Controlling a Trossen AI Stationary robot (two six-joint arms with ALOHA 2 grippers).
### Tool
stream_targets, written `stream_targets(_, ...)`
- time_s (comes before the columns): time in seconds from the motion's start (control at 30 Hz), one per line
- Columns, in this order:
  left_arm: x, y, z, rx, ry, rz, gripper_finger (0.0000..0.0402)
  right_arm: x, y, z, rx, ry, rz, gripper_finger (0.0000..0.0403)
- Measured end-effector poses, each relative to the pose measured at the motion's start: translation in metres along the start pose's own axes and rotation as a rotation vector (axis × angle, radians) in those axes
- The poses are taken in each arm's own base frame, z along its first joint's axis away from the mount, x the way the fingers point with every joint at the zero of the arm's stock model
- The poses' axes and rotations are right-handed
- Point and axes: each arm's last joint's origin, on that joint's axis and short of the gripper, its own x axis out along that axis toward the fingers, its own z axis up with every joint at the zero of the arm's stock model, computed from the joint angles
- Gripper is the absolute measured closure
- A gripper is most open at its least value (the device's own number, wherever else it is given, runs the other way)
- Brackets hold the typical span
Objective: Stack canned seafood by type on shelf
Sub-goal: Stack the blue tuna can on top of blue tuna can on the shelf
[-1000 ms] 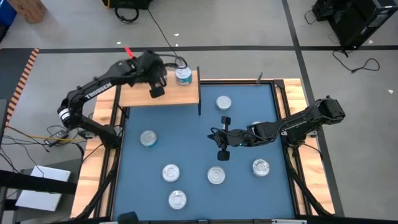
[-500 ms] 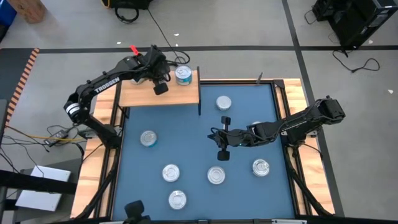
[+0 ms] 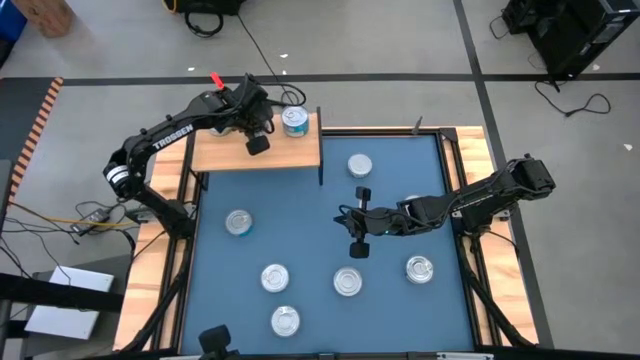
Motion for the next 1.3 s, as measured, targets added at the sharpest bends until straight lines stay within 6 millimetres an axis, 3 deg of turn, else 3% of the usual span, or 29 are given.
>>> stream_targets(1.0,0.0,0.0,0.001,-0.01,-0.009,-0.002,0.0401,0.0,0.0,0.0,-0.007,-0.001,0.0,0.0396)
stream_targets(1.3,-0.003,-0.01,0.005,0.018,-0.015,0.002,0.0349,0.0,0.0,0.0,-0.007,-0.001,0.0,0.0395)
